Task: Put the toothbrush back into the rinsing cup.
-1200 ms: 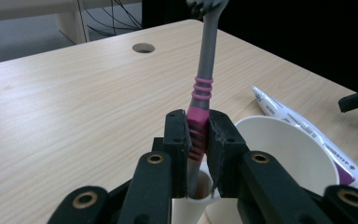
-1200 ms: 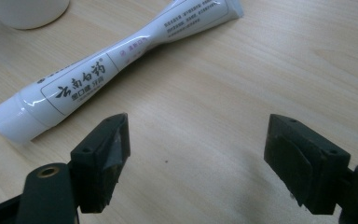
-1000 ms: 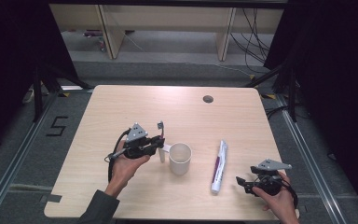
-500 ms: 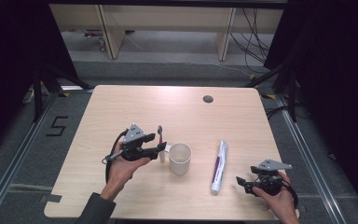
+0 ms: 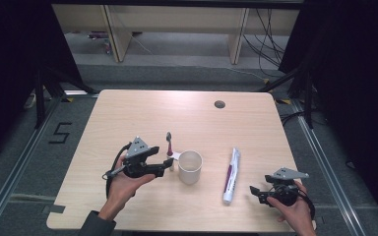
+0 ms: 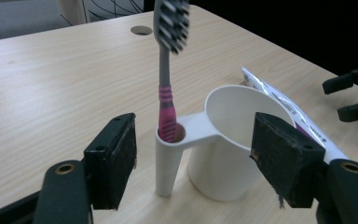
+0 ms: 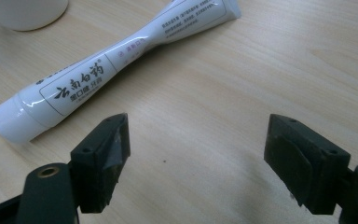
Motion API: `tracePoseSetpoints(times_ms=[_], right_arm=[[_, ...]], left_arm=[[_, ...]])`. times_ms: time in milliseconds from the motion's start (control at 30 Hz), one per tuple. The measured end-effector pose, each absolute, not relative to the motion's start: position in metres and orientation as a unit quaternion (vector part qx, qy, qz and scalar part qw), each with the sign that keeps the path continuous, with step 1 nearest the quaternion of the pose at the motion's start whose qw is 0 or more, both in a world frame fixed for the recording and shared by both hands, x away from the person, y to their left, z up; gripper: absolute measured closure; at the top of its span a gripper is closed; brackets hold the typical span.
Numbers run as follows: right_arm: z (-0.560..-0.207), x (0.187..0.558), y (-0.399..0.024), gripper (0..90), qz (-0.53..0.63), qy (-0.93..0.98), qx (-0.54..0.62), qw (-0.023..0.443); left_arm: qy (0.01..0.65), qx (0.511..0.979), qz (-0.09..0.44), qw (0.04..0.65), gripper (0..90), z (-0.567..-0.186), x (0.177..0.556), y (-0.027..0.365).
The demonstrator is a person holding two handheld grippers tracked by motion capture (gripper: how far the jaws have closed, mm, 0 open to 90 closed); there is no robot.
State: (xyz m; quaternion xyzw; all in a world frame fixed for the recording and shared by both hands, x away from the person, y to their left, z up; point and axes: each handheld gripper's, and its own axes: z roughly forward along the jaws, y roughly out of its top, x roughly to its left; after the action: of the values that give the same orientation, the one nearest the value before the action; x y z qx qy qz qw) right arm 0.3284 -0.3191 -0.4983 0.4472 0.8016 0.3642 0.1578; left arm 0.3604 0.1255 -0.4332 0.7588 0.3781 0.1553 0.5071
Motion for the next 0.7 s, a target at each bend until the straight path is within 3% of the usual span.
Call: tracePoseSetpoints(times_ms=[700], right_arm=[[-0.5, 0.329, -0.322, 23.1, 0.369, 0.799, 0.449, 0.155]], left_arm=[[0.397, 0.77, 0.134, 0.482, 24.1, -0.466, 0.33, 0.145]])
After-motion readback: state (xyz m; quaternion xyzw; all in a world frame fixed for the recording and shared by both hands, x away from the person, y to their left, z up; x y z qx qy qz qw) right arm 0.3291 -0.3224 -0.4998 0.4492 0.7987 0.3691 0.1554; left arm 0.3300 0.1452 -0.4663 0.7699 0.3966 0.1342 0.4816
